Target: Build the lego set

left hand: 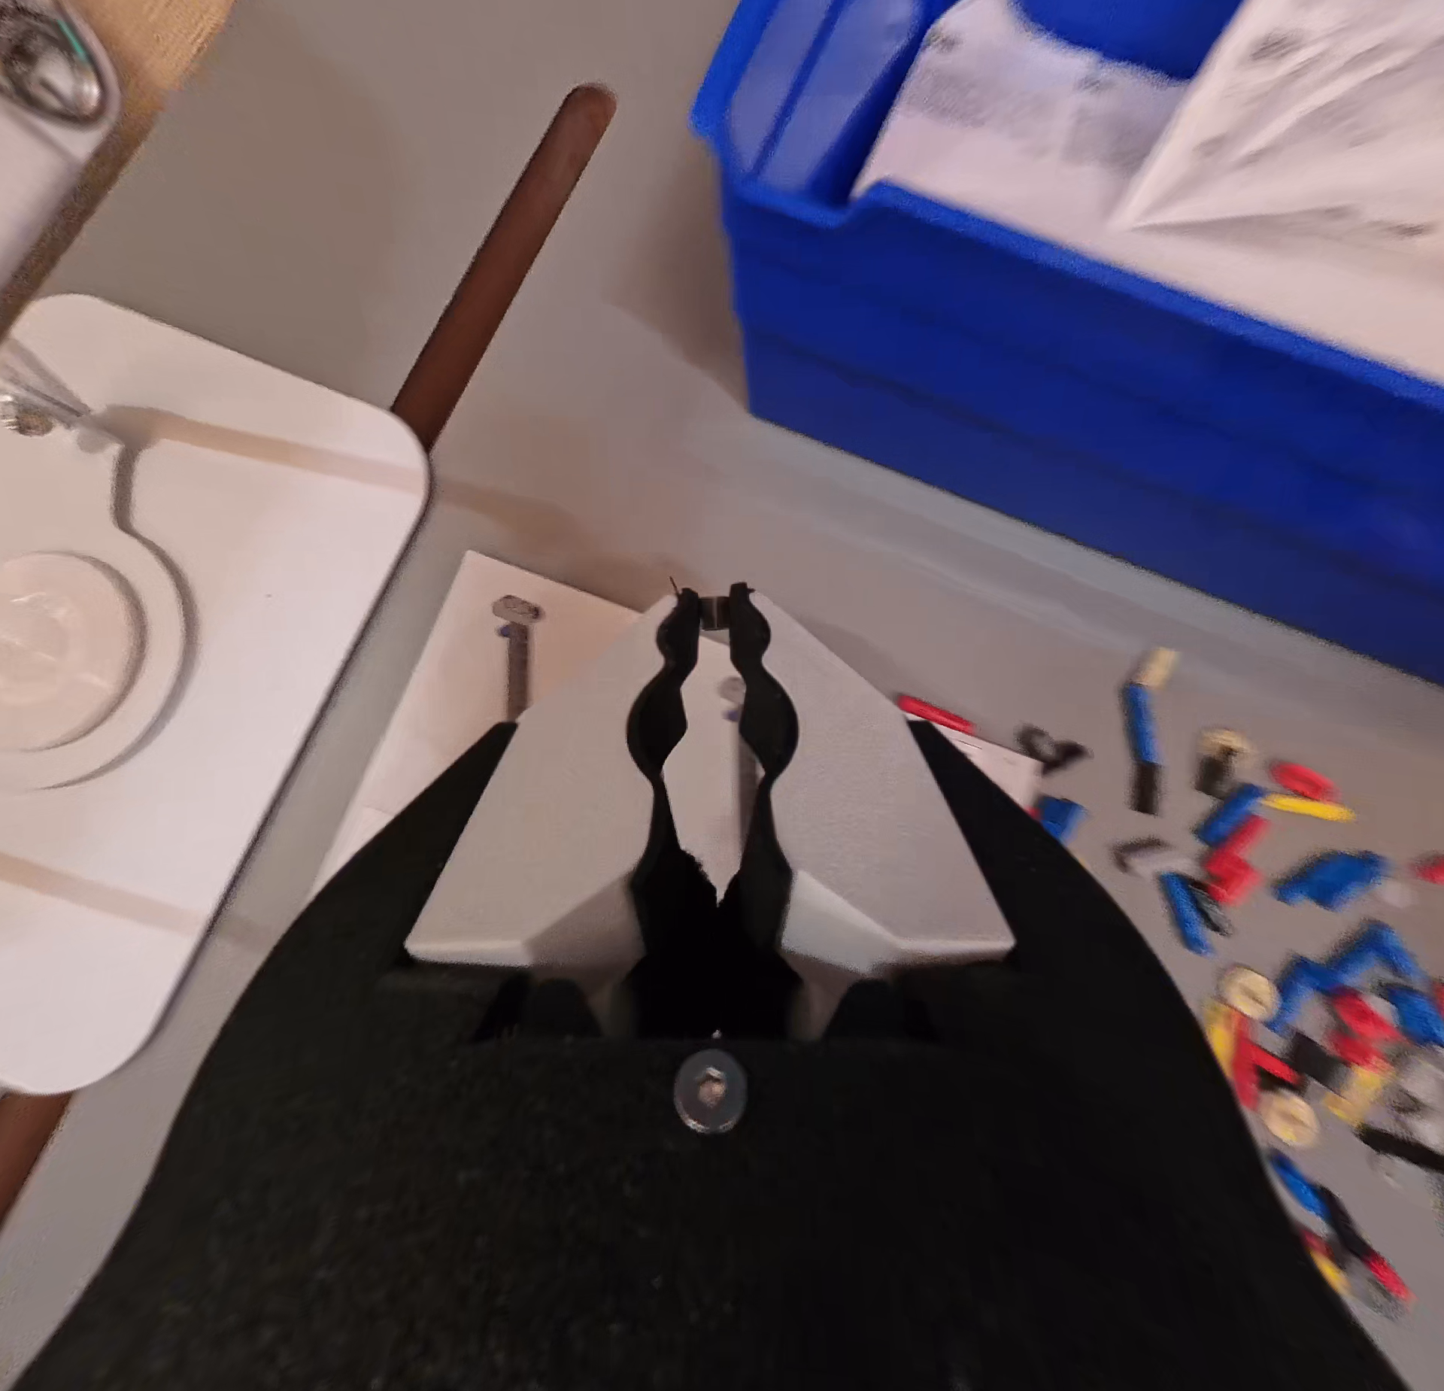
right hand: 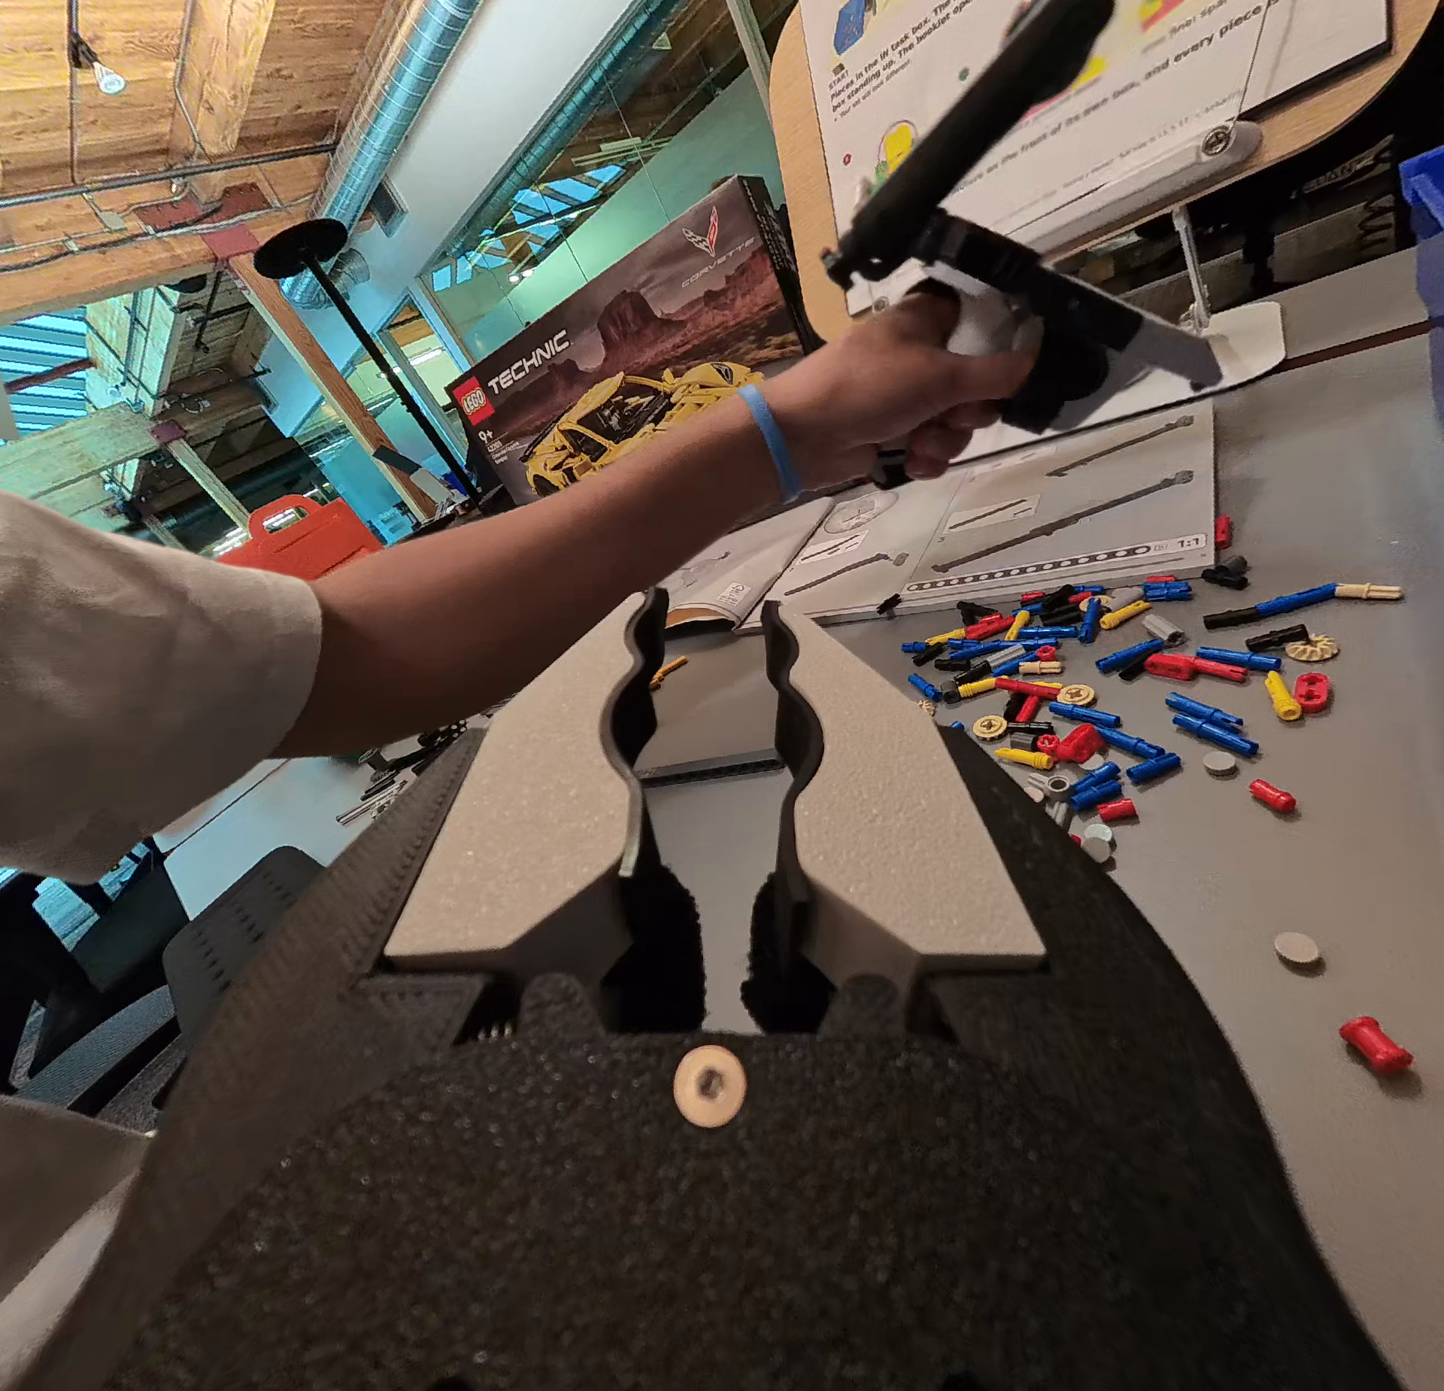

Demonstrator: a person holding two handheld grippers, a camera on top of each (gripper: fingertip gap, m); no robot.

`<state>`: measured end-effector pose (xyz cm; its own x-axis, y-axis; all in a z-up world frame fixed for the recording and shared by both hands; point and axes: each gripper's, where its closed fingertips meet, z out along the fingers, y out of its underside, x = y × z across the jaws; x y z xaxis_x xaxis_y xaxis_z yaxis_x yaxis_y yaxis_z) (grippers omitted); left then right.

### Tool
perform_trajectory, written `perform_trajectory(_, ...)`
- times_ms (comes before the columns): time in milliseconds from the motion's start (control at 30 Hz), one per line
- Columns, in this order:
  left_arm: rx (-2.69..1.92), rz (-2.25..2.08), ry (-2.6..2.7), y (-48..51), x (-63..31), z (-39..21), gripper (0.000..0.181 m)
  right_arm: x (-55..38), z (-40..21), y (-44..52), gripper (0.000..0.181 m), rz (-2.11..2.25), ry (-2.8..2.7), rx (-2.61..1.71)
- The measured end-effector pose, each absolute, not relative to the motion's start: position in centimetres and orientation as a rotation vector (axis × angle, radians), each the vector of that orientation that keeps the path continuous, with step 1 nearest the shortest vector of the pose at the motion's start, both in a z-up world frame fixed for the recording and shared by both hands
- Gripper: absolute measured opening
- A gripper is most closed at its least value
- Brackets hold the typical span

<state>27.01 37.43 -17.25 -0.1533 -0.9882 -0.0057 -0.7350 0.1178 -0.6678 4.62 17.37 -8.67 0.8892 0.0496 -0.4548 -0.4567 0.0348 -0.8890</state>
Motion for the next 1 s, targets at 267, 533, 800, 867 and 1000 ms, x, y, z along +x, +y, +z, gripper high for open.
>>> perform_trajectory(267,-1.5,-1.017,2.245,26.1,20.2,-17.9,0.006,4.3,-8.7,17.5,0.025,0.393,0.319,-1.505)
perform_trajectory(533,-1.445,-0.847,2.333,24.6,19.9,-21.0,0.006,4.1,-8.8,17.5,0.024,0.39,0.312,-1.511)
perform_trajectory(800,-1.406,-0.886,2.275,24.6,19.1,-18.5,0.025,3.7,-8.2,16.7,0.023,0.365,0.281,-1.502)
perform_trajectory(867,-1.379,-0.926,2.233,24.7,17.2,-16.4,0.032,4.2,-8.8,14.7,0.014,0.207,0.216,-1.606)
perform_trajectory(1000,-1.427,-0.937,2.132,26.2,9.9,-13.7,0.032,12.1,-13.2,7.3,0.018,-0.239,0.349,-1.864)
